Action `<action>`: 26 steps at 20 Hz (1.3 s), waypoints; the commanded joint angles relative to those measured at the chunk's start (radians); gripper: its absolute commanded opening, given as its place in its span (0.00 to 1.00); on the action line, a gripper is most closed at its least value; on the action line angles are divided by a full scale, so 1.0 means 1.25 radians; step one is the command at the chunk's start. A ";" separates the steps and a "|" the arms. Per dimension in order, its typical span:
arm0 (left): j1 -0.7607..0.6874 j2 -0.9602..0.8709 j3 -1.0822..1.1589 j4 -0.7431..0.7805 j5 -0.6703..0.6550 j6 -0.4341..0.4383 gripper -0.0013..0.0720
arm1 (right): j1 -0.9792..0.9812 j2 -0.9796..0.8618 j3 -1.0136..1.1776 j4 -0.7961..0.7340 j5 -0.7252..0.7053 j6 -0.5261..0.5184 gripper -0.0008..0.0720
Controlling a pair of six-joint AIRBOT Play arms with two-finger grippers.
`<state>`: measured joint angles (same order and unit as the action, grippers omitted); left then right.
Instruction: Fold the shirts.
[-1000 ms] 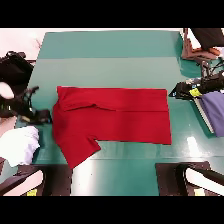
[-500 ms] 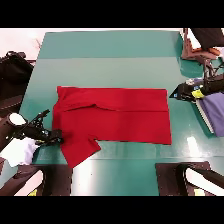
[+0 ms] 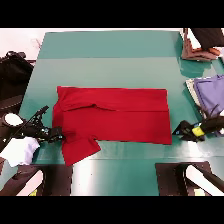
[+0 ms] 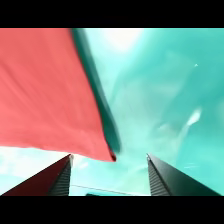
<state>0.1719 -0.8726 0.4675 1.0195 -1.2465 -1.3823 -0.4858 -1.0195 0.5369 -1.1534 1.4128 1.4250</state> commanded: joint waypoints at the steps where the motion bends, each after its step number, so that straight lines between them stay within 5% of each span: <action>1: 0.000 0.005 0.001 -0.003 0.000 0.003 0.04 | -0.031 0.006 -0.137 0.115 -0.080 -0.034 0.70; 3: 0.000 0.005 0.001 -0.003 0.001 0.003 0.04 | 0.026 0.006 -0.138 0.142 -0.119 -0.034 0.65; 4: 0.000 0.005 0.001 -0.002 -0.001 0.003 0.04 | 0.057 0.006 -0.132 0.146 -0.131 -0.031 0.52; 6: 0.000 0.005 0.010 0.015 -0.024 0.018 0.04 | 0.114 0.006 -0.108 0.135 -0.131 -0.031 0.06; 12: 0.000 0.169 0.058 0.084 -0.142 -0.048 0.04 | 0.090 0.123 0.054 -0.087 0.115 -0.009 0.04; 16: 0.000 0.237 0.106 0.042 -0.123 -0.067 0.04 | 0.049 0.197 0.143 -0.078 0.101 0.010 0.03; 26: 0.000 -0.267 0.471 -0.056 0.099 0.053 0.04 | 0.256 -0.268 0.542 -0.037 0.005 0.063 0.03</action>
<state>0.1711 -1.0214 0.9493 1.0260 -1.1934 -1.3762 -0.2276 -1.2045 1.0851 -1.2186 1.4540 1.4811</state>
